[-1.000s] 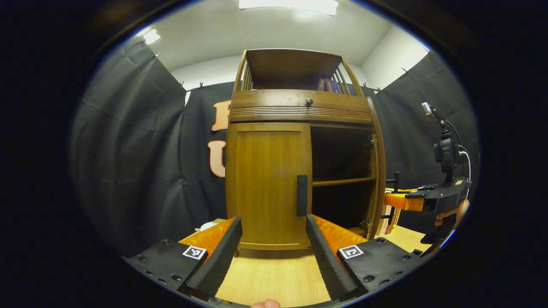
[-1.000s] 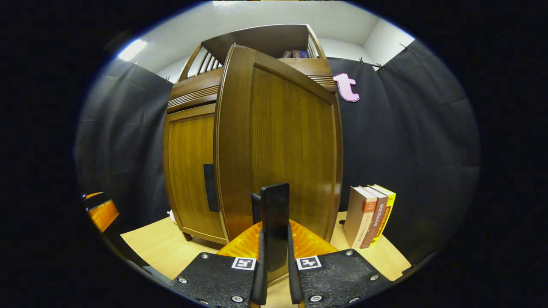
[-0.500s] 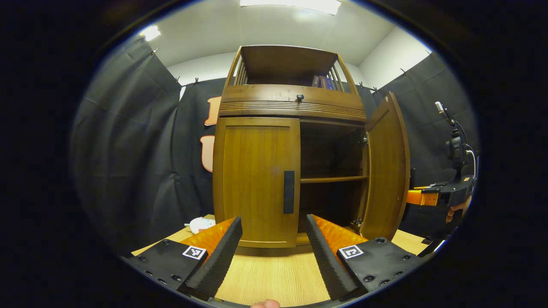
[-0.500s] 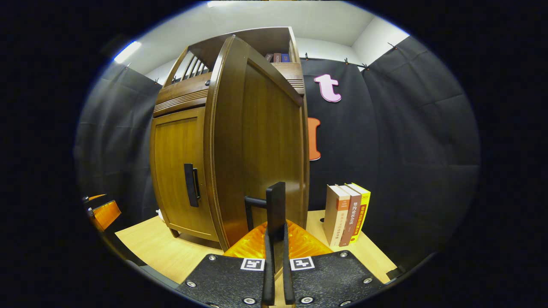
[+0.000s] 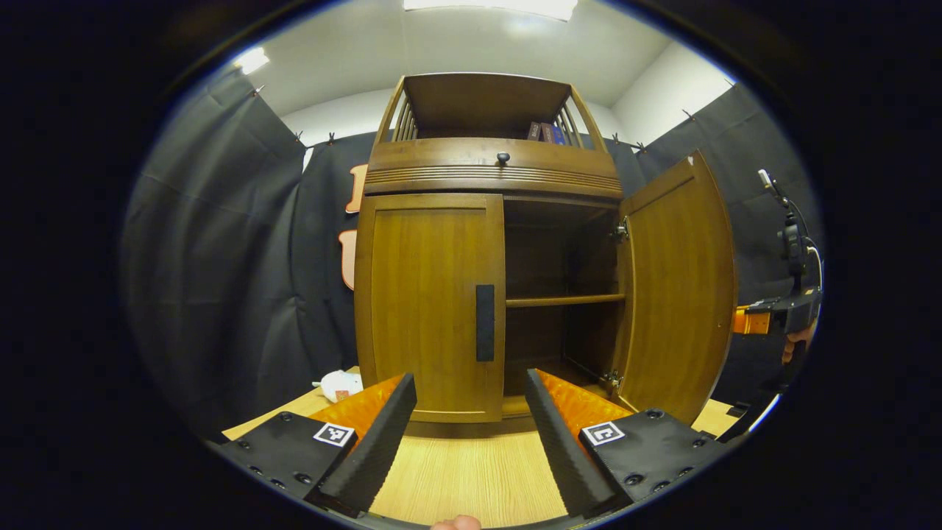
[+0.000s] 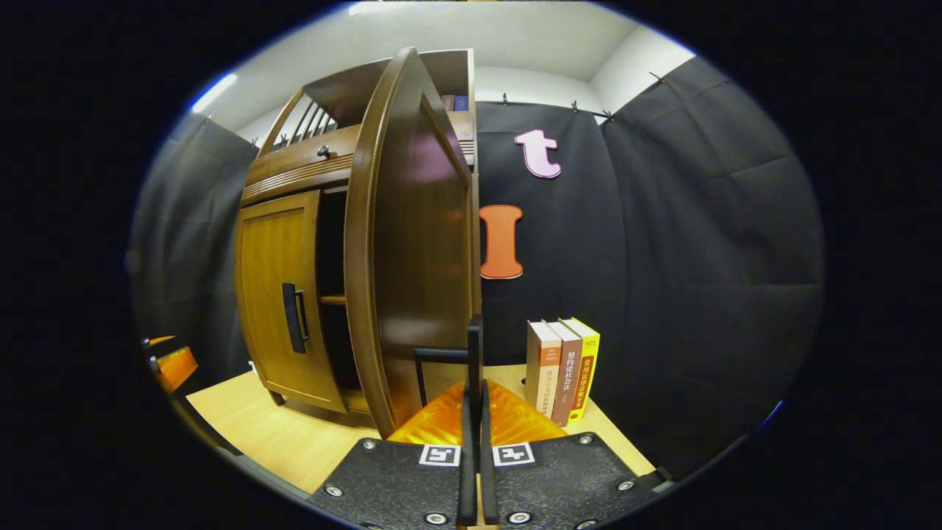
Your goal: Open the right door of the double-door shoe cabinet with the right hand, and open the left door with the left hand.
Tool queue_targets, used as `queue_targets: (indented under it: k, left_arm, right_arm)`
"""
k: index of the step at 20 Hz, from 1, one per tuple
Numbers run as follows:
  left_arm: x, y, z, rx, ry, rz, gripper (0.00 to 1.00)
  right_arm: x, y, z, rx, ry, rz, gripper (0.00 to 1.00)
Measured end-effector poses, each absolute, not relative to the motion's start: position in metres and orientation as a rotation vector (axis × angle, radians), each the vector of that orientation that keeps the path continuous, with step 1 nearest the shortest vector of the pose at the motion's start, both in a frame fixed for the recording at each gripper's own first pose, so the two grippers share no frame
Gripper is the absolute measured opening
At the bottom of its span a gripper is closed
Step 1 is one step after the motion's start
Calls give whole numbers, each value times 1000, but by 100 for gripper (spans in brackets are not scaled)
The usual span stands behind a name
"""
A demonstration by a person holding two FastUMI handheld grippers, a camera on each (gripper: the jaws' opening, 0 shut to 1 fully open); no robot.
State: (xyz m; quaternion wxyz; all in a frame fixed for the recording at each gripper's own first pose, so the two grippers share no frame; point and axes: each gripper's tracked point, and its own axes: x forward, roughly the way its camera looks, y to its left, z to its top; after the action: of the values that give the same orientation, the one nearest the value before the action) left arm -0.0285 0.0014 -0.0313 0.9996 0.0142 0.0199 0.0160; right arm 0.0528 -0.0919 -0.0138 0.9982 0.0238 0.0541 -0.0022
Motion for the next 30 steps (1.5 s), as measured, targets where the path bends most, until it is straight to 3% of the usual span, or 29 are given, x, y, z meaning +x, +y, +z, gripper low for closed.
queue_targets:
  k: [2,3,9,10,15,16,17,18,19,20,21,22,24,25,26,30]
  left_arm:
    - [-30,0,-38,32,54,41,96]
    - [-31,-1,-39,30,57,43,96]
    - [-30,-12,-36,39,48,31,99]
    - [-28,-14,-35,40,47,30,94]
    - [-22,-23,-33,50,43,27,96]
    - [-22,-24,-34,53,41,29,98]
    - [-23,-24,-33,55,41,30,99]
    - [-22,-24,-32,55,37,31,96]
    - [-21,-24,-30,54,34,31,94]
    - [-20,-22,-29,51,32,33,94]
    - [-19,-22,-28,45,32,31,94]
    - [-17,-23,-29,35,32,27,94]
    - [-9,-26,-28,28,30,12,94]
    - [-4,-29,-26,32,36,-1,96]
    - [1,-32,-26,38,43,-15,96]
    - [42,-37,-19,17,54,-60,96]
  right_arm:
    - [53,-95,-14,25,111,16,7]
    - [54,-96,-14,18,117,28,2]
    - [56,-126,-15,34,127,128,2]
    - [58,-130,-14,42,126,139,2]
    - [60,-141,-13,80,112,158,2]
    - [59,-141,-13,81,114,160,7]
    - [60,-142,-14,82,116,159,2]
    - [59,-142,-14,83,120,155,7]
    - [56,-142,-16,80,126,151,2]
    - [50,-143,-19,66,140,150,2]
    - [41,-148,-26,29,157,136,9]
    - [30,-157,-30,-11,164,119,4]
    - [13,-165,-33,-23,171,89,4]
    - [3,-173,-33,-28,168,59,9]
    - [-3,-179,-28,-35,156,24,4]
    - [-32,-182,-8,61,87,-74,4]
